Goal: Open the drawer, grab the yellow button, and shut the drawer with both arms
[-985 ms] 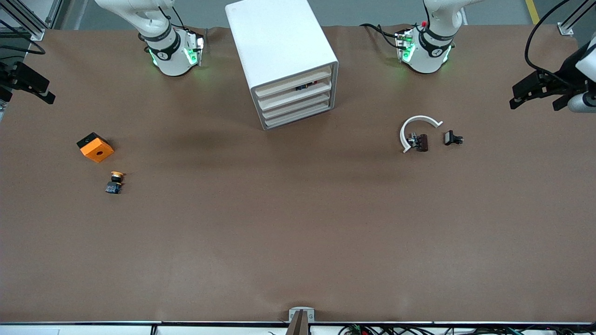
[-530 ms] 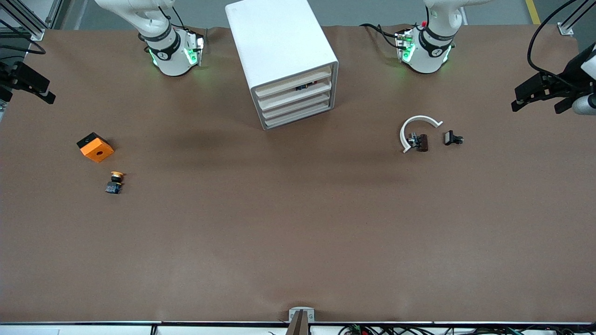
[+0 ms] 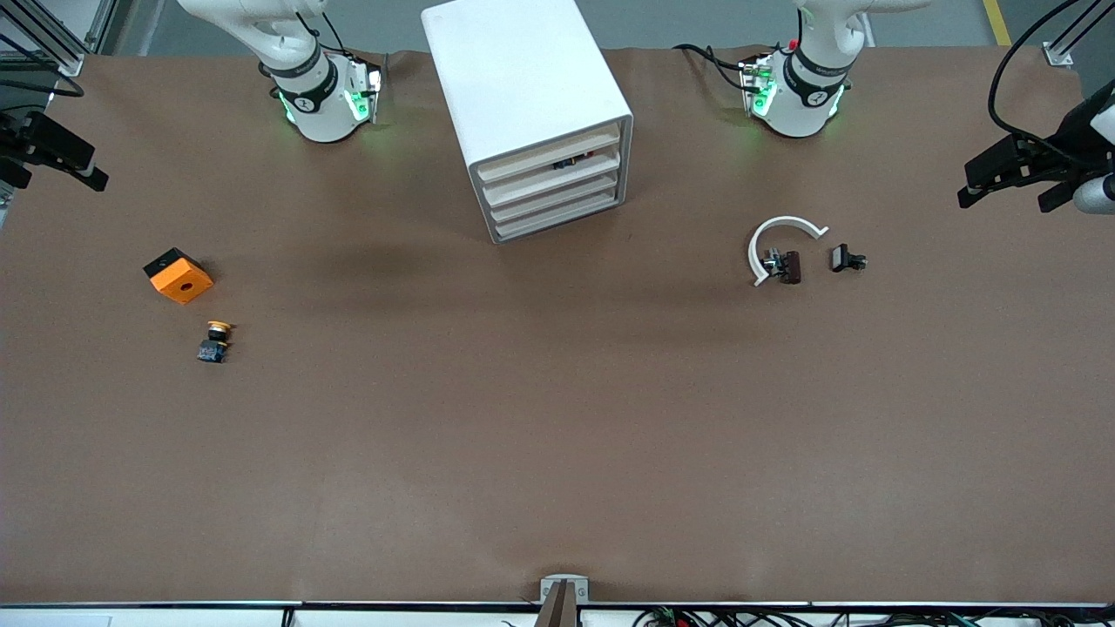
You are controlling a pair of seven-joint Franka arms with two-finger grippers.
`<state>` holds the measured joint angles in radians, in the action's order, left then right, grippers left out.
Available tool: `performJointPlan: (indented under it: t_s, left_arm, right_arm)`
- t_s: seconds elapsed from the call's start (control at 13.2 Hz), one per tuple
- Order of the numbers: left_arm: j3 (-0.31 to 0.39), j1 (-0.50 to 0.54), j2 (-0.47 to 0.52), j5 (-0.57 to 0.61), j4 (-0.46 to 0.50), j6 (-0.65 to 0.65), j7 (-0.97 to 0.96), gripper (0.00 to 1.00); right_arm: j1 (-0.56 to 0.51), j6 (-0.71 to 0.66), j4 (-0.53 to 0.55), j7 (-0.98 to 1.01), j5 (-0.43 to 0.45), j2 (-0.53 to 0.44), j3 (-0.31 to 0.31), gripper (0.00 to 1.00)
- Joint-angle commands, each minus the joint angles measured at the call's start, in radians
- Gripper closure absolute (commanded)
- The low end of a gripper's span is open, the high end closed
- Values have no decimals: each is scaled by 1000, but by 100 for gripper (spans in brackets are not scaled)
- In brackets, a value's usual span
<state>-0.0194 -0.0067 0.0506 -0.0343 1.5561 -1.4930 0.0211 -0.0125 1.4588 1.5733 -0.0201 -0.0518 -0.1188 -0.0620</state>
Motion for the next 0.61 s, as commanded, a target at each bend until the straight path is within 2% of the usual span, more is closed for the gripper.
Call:
performJointPlan:
  t_s: [0.0,0.23,0.53]
  left_arm:
    - [-10,-45,2,107,-16,19,7,0]
    - [-5,-47,-1,97,-19,8,-7,0]
    - [-5,19,-26,-16,-19,-12,2,0]
  right_arm:
    - [-15,-3,24,2,-19,-27,7,0]
    - [-14,1,24,6,-7,-27,10,0]
    - [-7,8,24,8,27,-27,16,0]
